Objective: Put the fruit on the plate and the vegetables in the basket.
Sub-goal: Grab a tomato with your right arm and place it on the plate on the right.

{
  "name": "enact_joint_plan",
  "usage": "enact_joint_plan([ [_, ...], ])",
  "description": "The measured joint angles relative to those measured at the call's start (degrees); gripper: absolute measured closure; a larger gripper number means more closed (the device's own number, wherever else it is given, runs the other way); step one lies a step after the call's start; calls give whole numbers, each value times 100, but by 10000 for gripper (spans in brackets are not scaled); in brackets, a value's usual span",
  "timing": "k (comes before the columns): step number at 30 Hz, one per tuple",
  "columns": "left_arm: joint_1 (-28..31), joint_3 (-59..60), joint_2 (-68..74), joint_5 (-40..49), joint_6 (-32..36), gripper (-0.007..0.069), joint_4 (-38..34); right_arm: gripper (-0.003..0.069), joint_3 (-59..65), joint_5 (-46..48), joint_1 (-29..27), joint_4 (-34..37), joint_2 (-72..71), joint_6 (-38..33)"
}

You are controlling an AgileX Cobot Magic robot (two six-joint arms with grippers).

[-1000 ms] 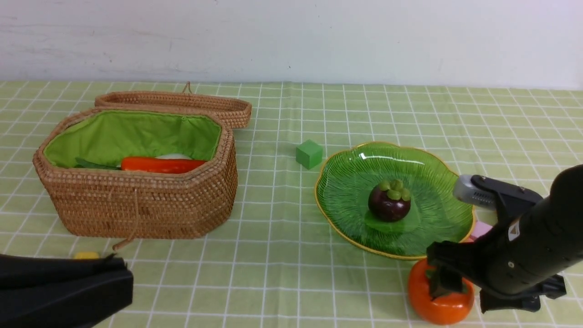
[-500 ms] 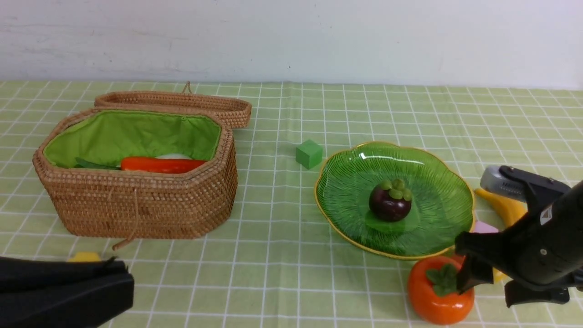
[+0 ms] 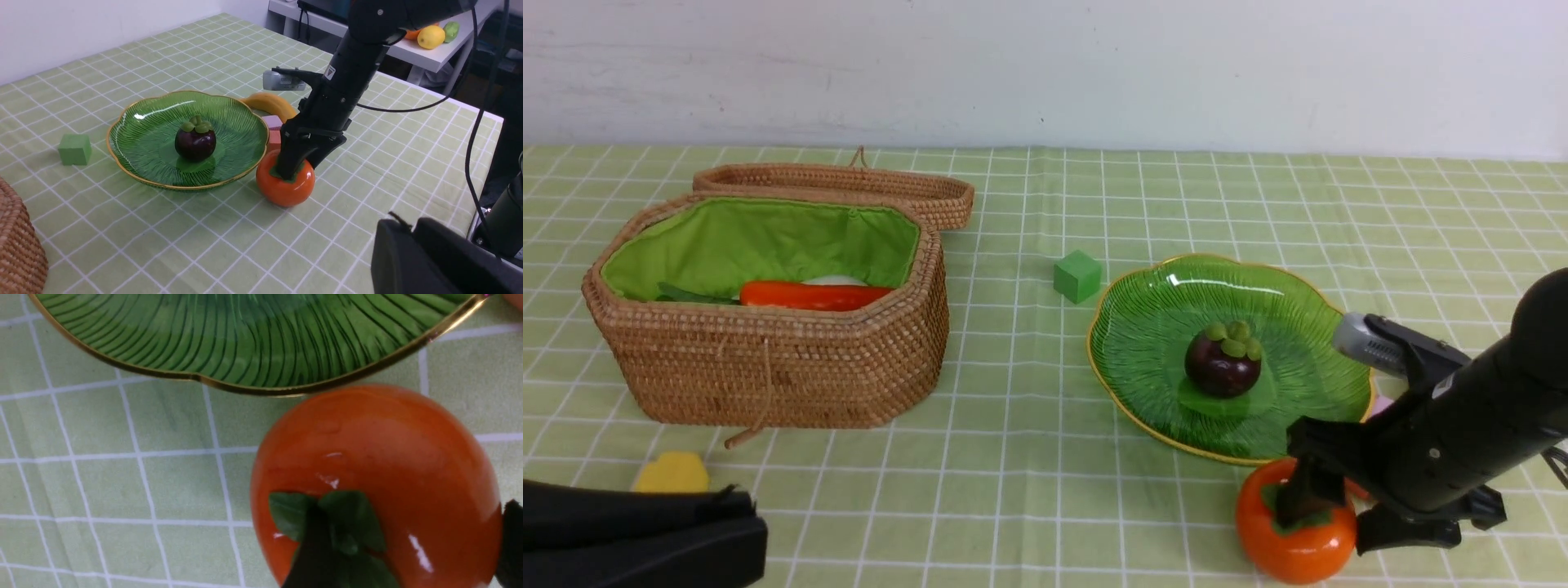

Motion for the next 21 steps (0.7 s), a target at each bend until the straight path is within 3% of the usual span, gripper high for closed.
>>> enact_joint_plan([
  [21,0,0,0,33,0,566,-37,123,-53,-252,267,546,324,-422],
])
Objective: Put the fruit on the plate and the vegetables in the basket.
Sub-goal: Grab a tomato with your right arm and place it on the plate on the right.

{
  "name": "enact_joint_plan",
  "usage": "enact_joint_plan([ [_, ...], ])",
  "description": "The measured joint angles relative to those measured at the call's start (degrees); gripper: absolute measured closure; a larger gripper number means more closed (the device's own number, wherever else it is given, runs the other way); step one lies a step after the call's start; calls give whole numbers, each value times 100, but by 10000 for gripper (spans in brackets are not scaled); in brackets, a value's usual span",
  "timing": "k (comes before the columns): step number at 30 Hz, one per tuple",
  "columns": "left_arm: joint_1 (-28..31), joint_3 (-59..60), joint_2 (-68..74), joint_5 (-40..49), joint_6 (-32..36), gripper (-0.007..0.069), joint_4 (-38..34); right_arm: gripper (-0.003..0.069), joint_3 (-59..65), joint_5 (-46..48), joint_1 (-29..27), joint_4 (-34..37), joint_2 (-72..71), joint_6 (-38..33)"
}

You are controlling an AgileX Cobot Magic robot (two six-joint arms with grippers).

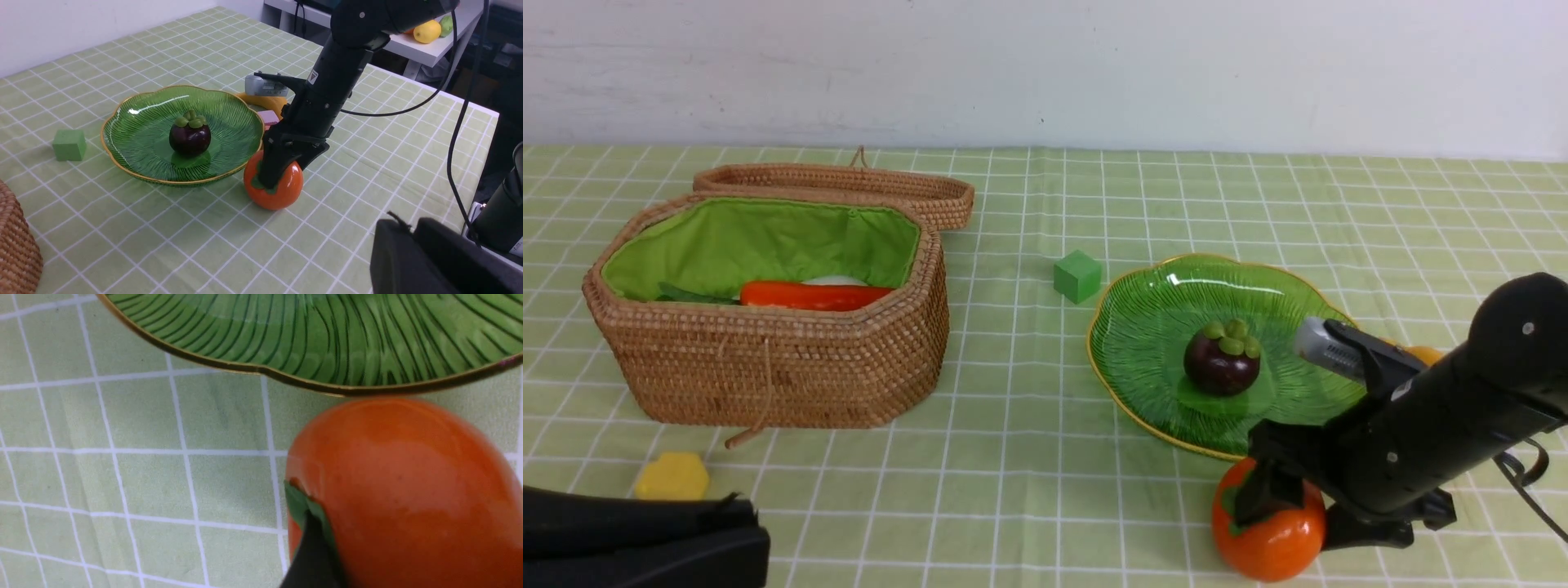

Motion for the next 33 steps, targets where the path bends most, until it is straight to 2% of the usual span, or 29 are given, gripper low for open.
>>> enact_joint_plan([
  [7,0,0,0,5,0,564,-53,146,-11,47,0,-3,-12,-21],
  [13,0,0,0,5,0,564,-53,148,8,302,0,-329,-204,-29],
  [20,0,0,0,5,0,564,-53,149,53,704,0,-440,-1092,-29],
  [26,0,0,0,-1,124,564,-65,150,-205,-56,0,-575,-1190,-29],
  [27,0,0,0,-14,193,564,-115,150,-431,-408,-27,-699,-997,-29],
  [33,0,0,0,-210,301,559,-344,150,-1196,-955,-408,-832,-94,-29],
])
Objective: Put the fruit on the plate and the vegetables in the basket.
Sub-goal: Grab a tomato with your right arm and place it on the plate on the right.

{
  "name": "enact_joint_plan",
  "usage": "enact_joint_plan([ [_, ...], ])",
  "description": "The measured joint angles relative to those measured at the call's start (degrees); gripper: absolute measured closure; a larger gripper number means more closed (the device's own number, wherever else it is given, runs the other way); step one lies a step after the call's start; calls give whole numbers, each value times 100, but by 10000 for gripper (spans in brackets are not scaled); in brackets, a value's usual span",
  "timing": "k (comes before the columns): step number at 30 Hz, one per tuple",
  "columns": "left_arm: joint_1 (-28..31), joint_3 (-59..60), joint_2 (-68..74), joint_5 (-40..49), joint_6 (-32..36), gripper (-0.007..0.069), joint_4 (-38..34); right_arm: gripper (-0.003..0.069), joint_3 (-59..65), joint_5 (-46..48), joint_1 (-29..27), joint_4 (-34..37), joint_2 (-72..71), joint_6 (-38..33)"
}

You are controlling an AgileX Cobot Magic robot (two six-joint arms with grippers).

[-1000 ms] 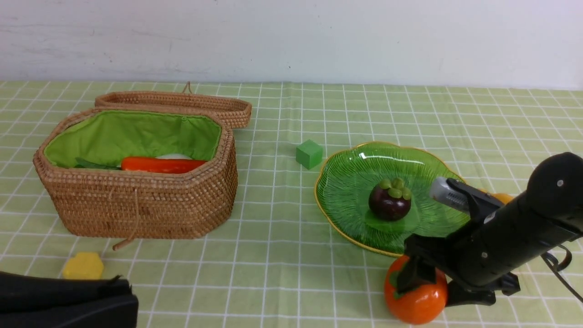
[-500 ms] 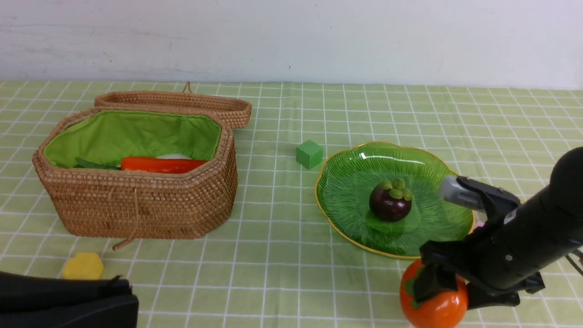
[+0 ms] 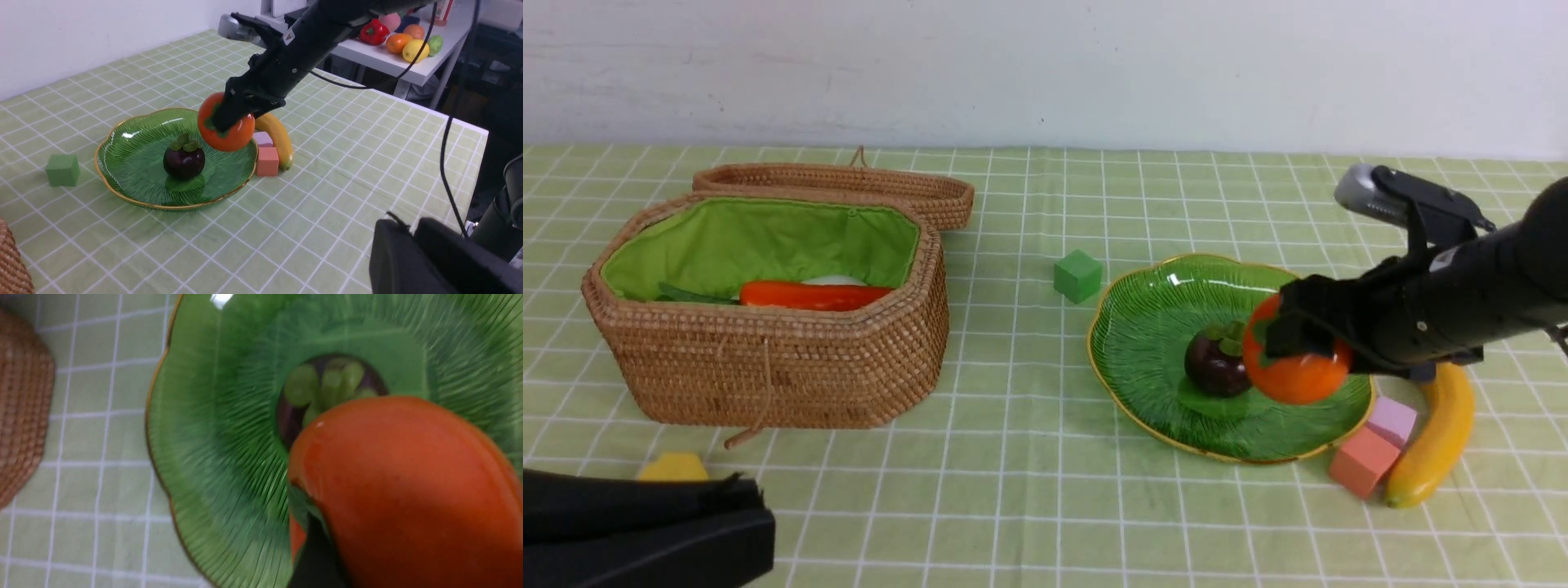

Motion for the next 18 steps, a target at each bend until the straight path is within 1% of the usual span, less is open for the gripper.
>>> enact_joint_plan([
  [3,0,0,0,-13,0,557,-43,151,-230,-21,-140,-50,326,0],
  [10,0,0,0,-18,0,557,-96,151,-348,-33,-170,-386,623,0],
  [13,0,0,0,-13,0,555,-115,123,-348,-27,-177,-532,631,0],
  [16,0,0,0,-13,0,554,-121,20,-348,73,-177,-635,550,0],
  [18,0,0,0,-13,0,554,-121,-15,-348,103,-177,-679,444,0],
])
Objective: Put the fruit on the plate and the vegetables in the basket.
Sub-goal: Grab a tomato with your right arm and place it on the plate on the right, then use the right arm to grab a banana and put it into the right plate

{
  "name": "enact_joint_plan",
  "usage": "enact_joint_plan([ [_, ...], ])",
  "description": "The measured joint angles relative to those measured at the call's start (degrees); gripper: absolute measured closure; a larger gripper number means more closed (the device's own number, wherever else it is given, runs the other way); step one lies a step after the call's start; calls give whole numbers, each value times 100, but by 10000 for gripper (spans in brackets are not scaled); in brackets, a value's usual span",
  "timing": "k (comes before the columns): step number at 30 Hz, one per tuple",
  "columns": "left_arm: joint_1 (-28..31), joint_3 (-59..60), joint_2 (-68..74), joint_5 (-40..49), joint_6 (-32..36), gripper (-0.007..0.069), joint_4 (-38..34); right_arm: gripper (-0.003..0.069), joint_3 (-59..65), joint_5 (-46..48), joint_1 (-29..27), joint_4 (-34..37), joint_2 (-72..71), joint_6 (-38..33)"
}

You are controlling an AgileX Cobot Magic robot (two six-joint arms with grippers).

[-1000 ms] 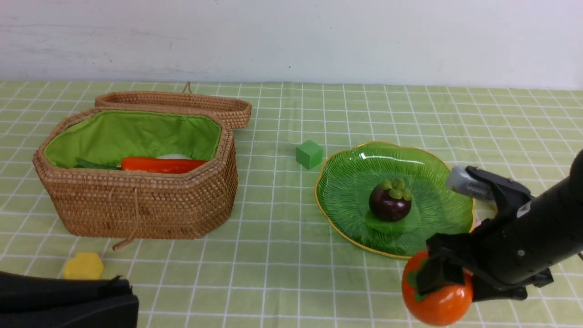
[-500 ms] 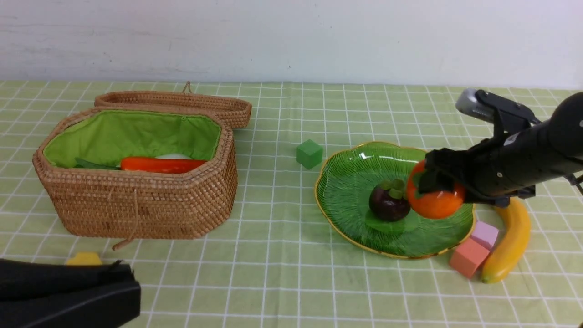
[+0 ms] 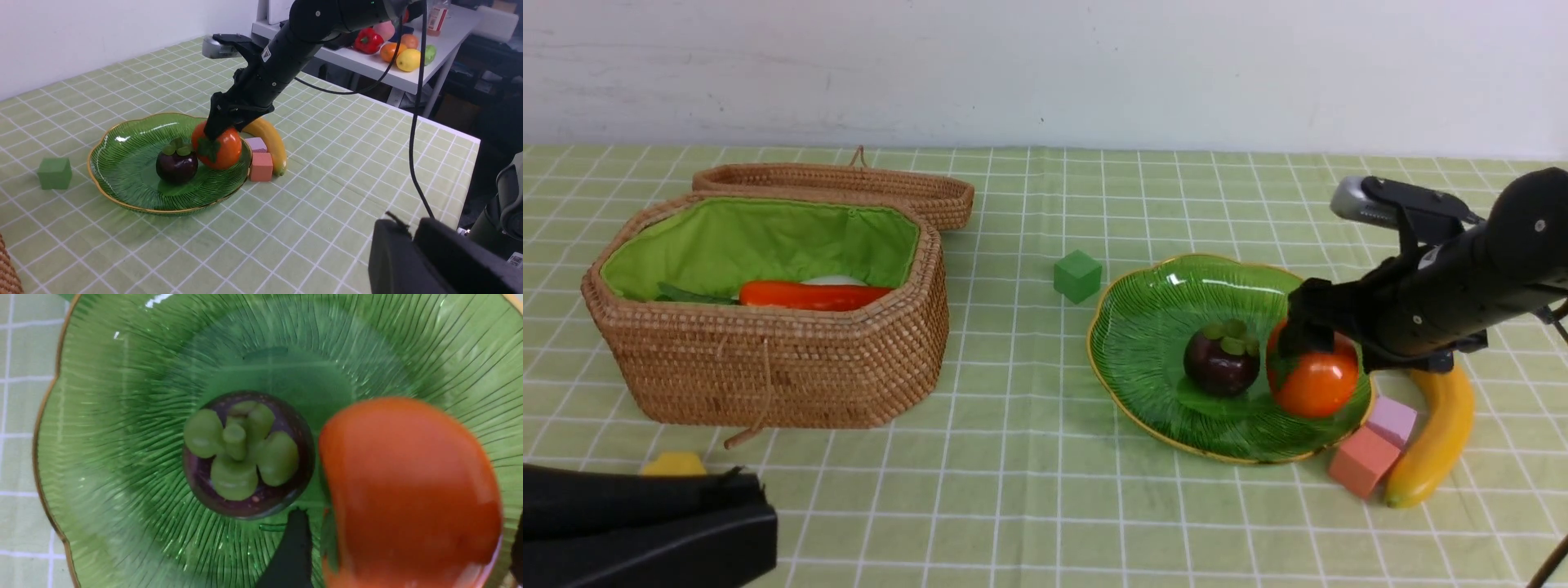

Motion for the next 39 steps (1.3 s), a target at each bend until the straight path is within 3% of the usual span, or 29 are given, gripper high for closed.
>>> enact_joint_plan([
  [4,0,0,0,5,0,553,-13,-10,-73,245,0,-150,-379,0],
  [8,0,0,0,5,0,552,-37,57,-249,829,-7,-476,-833,66],
  [14,0,0,0,5,110,550,-191,230,-382,2059,-436,-1488,-1118,1289],
  [17,0,0,5,-11,148,550,-213,261,-382,2326,-803,-1833,-900,1801],
  [20,0,0,5,-34,155,552,-224,259,-382,2354,-1077,-1798,-540,1991],
  [28,0,0,9,-70,390,553,-230,138,-382,1617,-1237,-1312,524,1937],
  [39,0,0,9,127,425,553,-230,126,-393,1171,-1264,-1334,1085,1932],
])
